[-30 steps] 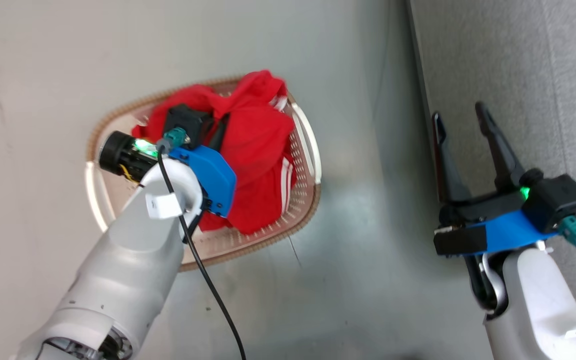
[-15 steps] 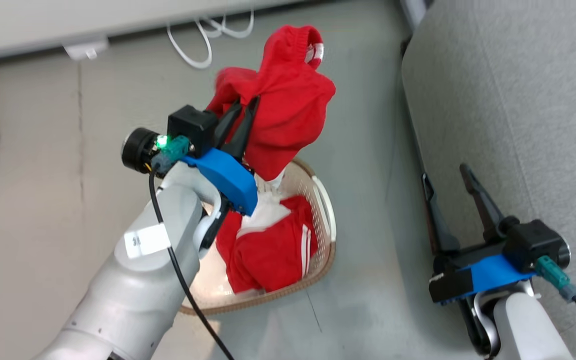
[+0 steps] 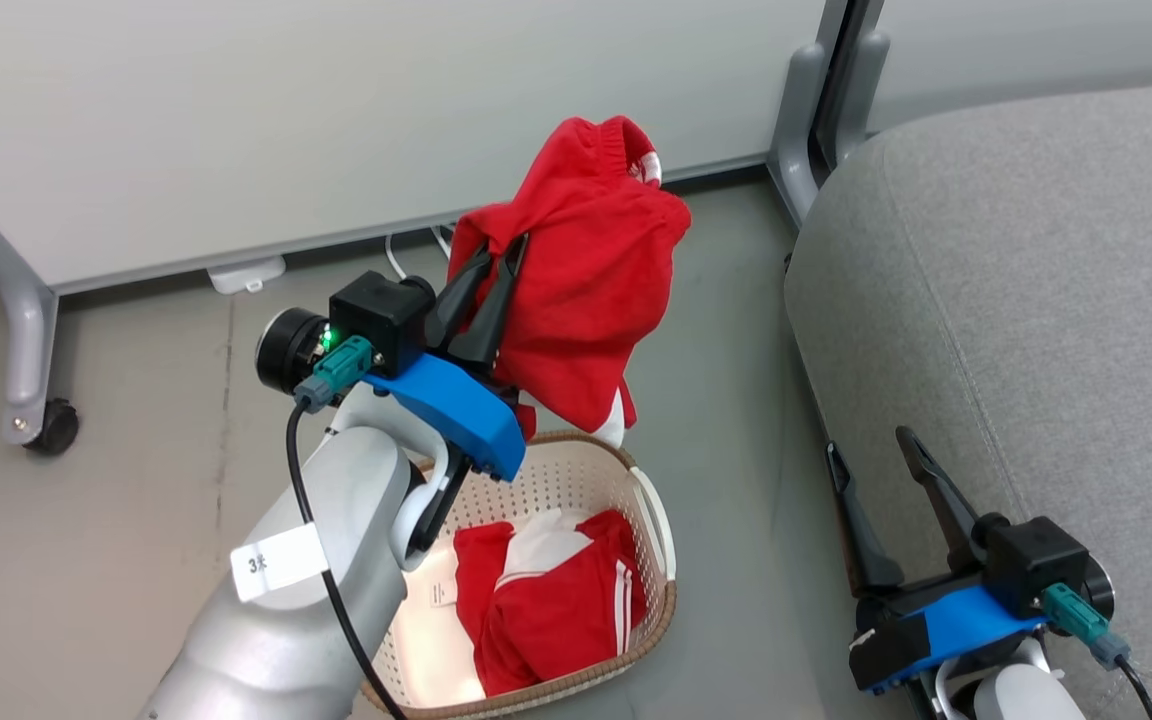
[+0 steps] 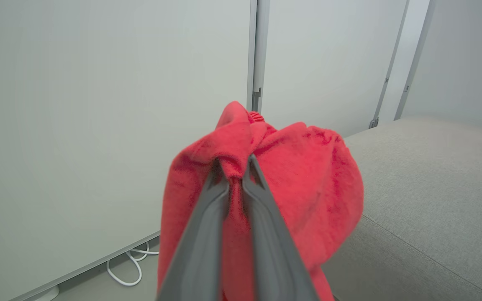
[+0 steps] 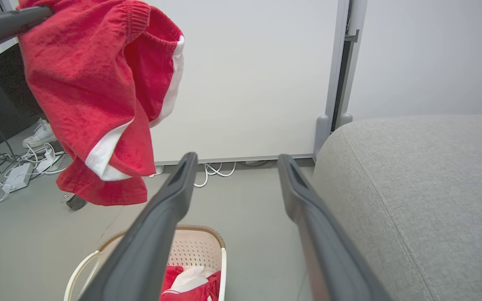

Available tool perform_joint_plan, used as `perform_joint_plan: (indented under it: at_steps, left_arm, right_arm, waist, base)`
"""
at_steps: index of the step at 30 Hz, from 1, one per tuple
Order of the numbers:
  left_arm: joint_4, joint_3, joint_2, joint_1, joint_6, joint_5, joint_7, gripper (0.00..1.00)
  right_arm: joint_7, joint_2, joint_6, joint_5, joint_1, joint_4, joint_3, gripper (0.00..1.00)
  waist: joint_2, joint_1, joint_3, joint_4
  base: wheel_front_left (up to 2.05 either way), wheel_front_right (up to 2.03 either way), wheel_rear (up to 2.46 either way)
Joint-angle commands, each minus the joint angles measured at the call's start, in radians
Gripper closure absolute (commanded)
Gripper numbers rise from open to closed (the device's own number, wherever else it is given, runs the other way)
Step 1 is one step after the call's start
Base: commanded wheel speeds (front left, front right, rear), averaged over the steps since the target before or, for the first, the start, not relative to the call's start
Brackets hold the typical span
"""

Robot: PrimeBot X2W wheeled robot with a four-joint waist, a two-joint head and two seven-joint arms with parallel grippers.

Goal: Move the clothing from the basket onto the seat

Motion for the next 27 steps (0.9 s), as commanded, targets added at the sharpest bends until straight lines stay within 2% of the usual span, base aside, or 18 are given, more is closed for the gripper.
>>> perform_joint_plan:
  at_steps: [1, 7, 12, 19, 27]
  left_arm:
    - [-0.012, 0.007, 0.002, 0.017, 0.005, 0.005, -0.005, 1.00]
    - [-0.051, 0.001, 0.001, 0.044, 0.012, 0.006, -0.005, 1.00]
    - [-0.076, -0.008, -0.002, 0.048, 0.013, 0.001, -0.005, 1.00]
    - [-0.093, -0.024, -0.006, 0.044, 0.012, 0.001, 0.004, 1.00]
    - [-0.109, -0.045, -0.014, 0.041, 0.017, 0.007, 0.006, 1.00]
  right_arm:
    - [-0.004, -0.003, 0.000, 0.007, 0.019, 0.002, 0.002, 0.00]
    - [-0.004, -0.003, 0.000, 0.013, 0.029, 0.004, 0.008, 0.00]
    - [-0.004, -0.006, 0.000, 0.001, -0.004, 0.002, 0.055, 0.00]
    - [-0.004, -0.036, 0.000, 0.019, -0.120, 0.028, 0.200, 0.00]
    - [-0.004, -0.048, 0.000, 0.021, -0.274, 0.091, 0.296, 0.00]
  waist:
    - [-0.0001, 0.0002, -0.027, 0.003]
    - [-0.0001, 0.0002, -0.050, 0.012]
    - [-0.0001, 0.0002, -0.054, 0.024]
    - [-0.0001, 0.0002, -0.048, 0.041]
    - [-0.0001, 0.0002, -0.037, 0.057]
  base:
    - [0.00, 0.00, 0.00]
    - [0.00, 0.00, 0.00]
    - [0.00, 0.00, 0.00]
    - [0.00, 0.00, 0.00]
    - [0.00, 0.00, 0.00]
